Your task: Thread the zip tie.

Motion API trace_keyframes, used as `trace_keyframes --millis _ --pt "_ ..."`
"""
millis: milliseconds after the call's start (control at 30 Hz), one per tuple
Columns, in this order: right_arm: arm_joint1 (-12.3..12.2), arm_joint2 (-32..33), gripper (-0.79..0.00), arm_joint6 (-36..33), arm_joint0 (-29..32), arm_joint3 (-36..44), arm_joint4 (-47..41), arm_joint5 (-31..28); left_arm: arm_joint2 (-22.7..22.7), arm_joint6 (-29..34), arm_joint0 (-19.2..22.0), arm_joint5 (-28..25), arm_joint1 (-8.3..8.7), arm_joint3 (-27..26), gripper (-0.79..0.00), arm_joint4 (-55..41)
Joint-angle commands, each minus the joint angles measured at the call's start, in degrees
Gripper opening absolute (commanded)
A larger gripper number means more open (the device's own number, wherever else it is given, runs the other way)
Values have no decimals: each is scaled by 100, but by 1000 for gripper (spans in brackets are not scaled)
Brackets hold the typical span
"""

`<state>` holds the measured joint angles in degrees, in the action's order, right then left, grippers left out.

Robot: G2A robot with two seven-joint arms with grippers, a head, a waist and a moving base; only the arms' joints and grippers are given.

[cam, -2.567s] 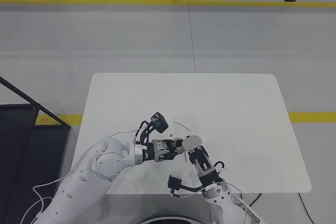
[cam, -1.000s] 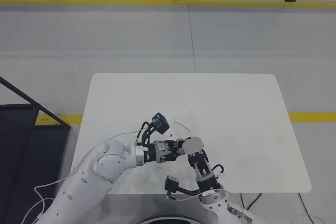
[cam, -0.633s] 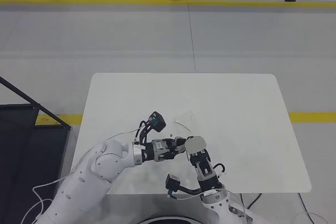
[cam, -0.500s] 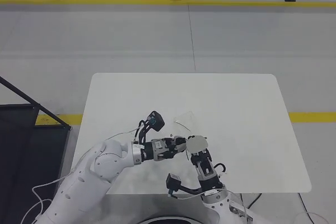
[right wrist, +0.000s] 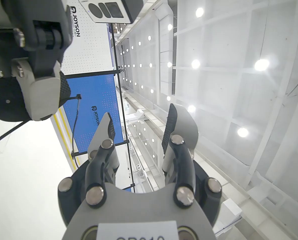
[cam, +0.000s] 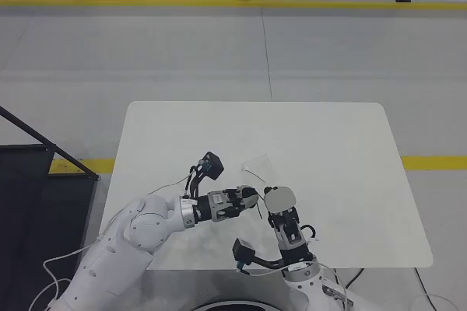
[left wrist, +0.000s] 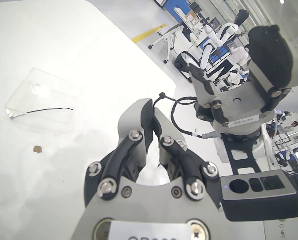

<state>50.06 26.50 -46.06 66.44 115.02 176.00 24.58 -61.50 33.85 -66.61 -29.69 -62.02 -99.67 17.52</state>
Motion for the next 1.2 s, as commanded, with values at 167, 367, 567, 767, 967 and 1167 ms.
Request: trace_keyframes --millis 167,367,567,767,967,1167 --pt "-77 371 -274 512 392 -111 0 1436 -250 203 -80 -273 54 94 -785 -513" --pt "-220 794 -262 1385 877 -256 -342 2504 -465 347 -93 -376 96 145 -785 -828" --pt "-308 1130 -157 2370 1112 -259 -809 2165 -527 382 -87 -354 107 153 -785 -1002" --pt "-380 1390 0 2964 1271 -222 -985 1674 -545 466 -34 -272 111 183 -785 -1160" --pt "-374 1367 0 3170 1264 -206 -944 1548 -522 538 -2 -182 110 163 -785 -1212" --pt "-215 1408 -117 2954 1259 -43 -400 872 -499 514 32 -82 103 162 -785 -1228"
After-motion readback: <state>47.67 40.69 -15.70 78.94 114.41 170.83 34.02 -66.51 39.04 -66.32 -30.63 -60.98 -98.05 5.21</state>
